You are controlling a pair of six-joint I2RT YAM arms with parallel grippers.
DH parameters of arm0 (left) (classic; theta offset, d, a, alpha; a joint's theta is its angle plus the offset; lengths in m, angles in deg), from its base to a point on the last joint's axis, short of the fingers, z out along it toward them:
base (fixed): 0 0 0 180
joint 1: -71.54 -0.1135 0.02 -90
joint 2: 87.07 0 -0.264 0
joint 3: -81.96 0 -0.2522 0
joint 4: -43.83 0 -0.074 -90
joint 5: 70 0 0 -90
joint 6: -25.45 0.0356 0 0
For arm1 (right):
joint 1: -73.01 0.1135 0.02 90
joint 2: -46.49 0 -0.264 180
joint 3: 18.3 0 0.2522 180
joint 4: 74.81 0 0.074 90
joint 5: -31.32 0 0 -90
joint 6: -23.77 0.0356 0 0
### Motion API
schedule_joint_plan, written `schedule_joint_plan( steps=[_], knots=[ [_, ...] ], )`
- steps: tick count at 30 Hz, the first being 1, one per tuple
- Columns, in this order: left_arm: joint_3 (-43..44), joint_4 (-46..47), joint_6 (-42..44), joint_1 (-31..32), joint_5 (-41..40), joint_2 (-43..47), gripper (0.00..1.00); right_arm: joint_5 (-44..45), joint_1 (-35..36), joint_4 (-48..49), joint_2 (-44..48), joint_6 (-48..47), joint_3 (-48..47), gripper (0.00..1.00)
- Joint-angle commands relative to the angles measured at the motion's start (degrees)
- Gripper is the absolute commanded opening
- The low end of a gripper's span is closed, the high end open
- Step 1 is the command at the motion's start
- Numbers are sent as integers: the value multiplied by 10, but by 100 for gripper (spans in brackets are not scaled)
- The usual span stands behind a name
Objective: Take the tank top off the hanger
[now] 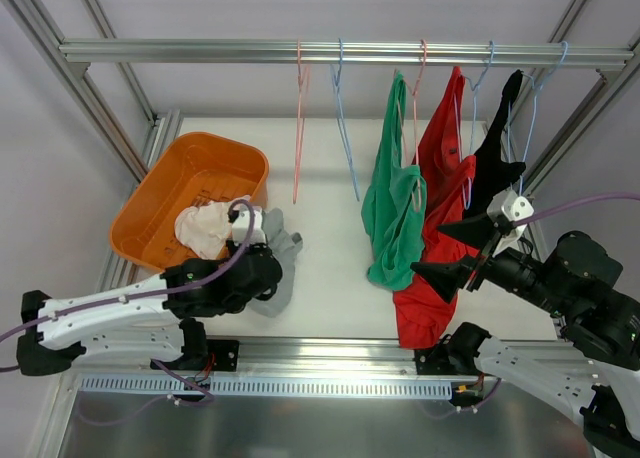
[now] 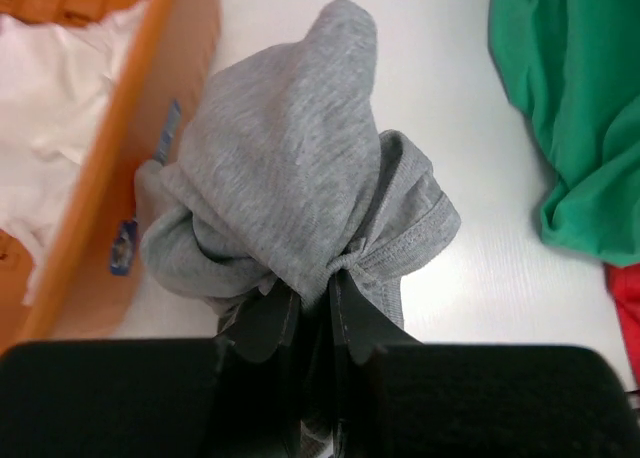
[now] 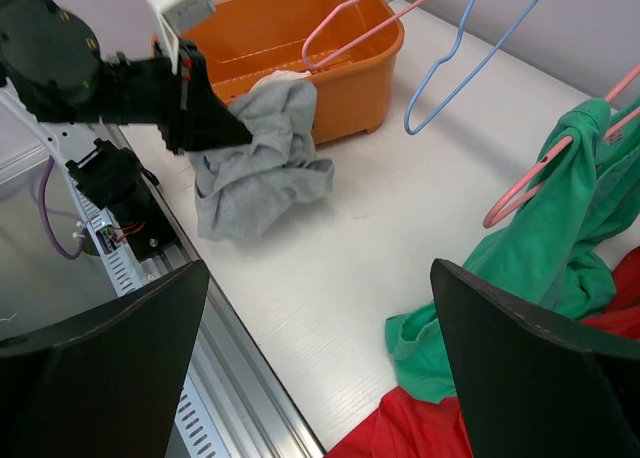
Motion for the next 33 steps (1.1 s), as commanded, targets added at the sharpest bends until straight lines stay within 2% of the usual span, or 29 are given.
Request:
schedule_joint_plan(
  steps=[1,8,18,22,27,30,33],
  knots=[
    [66,-25,56,-25,-43,50,0,2,-1,32,6,-9,-16,100],
    [136,-38,146,-108,-44,74,0,1,-2,34,8,-11,-21,100],
    [346,-36,283,-191,-92,10,0,-6,-2,46,-6,-2,-28,100],
    [407,-33,332,-257,-43,-33,0,-7,-1,52,-5,1,-32,100],
    [490,-33,362,-396,73,-101,0,-8,-2,54,-7,0,-35,100],
    [485,-32,348,-448,123,-120,0,-3,-1,55,-8,3,-33,99],
    [435,-32,315,-508,173,-127,0,23,-1,53,-10,9,-32,99]
  ],
)
